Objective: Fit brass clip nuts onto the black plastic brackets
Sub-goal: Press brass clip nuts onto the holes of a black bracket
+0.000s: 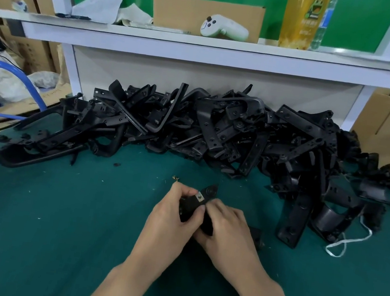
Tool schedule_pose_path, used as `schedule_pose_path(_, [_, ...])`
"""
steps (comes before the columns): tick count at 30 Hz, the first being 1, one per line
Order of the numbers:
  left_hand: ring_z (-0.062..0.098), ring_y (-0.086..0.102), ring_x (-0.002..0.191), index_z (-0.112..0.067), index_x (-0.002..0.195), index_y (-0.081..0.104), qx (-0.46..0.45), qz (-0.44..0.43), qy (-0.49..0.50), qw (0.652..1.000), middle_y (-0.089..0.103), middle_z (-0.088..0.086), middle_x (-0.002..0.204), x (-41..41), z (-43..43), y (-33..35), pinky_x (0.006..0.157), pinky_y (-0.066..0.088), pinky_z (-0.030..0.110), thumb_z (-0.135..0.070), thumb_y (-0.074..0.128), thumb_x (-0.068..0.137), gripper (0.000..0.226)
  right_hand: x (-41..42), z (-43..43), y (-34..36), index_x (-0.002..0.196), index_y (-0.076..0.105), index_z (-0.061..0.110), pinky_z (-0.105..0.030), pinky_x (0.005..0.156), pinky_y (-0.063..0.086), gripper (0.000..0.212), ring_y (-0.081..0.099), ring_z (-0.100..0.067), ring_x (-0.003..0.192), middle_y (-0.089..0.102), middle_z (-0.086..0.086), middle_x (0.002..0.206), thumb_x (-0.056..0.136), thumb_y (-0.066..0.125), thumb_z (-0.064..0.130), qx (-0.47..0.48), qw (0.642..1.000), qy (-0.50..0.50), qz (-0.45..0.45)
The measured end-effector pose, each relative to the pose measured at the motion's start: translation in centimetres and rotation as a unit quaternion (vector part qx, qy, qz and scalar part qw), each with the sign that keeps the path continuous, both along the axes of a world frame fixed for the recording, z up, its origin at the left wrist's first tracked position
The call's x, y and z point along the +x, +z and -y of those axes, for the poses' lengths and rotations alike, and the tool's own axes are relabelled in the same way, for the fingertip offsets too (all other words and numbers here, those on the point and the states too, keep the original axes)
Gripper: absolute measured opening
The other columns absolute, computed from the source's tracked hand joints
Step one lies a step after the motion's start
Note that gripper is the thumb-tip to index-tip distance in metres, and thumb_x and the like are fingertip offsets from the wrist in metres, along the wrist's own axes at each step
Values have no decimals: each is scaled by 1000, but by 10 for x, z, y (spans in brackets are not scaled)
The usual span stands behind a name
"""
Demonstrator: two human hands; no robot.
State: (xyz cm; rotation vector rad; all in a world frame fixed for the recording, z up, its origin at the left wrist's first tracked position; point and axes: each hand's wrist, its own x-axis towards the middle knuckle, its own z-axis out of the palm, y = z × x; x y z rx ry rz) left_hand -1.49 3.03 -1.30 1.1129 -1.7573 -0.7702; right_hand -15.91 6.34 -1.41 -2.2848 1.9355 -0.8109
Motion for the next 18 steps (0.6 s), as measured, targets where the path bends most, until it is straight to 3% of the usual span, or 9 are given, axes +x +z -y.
schedule_pose_path(3, [-3,65,89,-50,98,52,-10,-7,-9,1000,68,-26,94,0,3,-3,70,46,8,-34,70,89,26,0,0,-1,121,57,26,-30,101,36,33,57,-10,106,58,14,113,92,61,41,-2,1000,2,1])
schedule_pose_path(5, [-3,65,93,-49,101,53,-16,-7,-19,1000,68,-25,98,2,2,1,74,47,10,-44,68,88,21,-1,1,0,120,58,25,-30,100,36,33,57,-11,105,58,13,113,92,61,42,-7,1000,-2,3])
schedule_pose_path(8, [-3,61,106,-52,113,51,-9,8,-20,1000,65,-26,107,12,6,4,87,49,20,-69,51,88,30,-2,3,-3,121,57,26,-28,98,35,34,55,-10,103,58,13,114,94,58,45,-6,1000,-1,16])
schedule_pose_path(11, [-3,58,106,-51,115,52,-22,8,18,1000,60,-31,109,35,13,12,91,50,29,-72,37,91,36,-2,3,-1,118,58,30,-25,93,34,31,50,-2,99,57,19,114,95,53,49,-20,999,-12,33])
schedule_pose_path(15, [-5,42,123,-60,120,47,13,126,-40,991,47,-43,116,57,19,5,97,39,20,-80,34,86,42,-9,1,1,111,61,29,-26,86,34,32,39,2,89,56,18,107,92,51,51,-43,996,-34,71])
schedule_pose_path(18, [1,33,134,-59,132,44,97,144,-92,980,45,-36,126,58,20,-1,112,31,31,-76,34,84,52,-16,2,0,115,63,30,-28,88,37,31,41,-3,94,56,16,109,93,54,50,-38,997,-37,59])
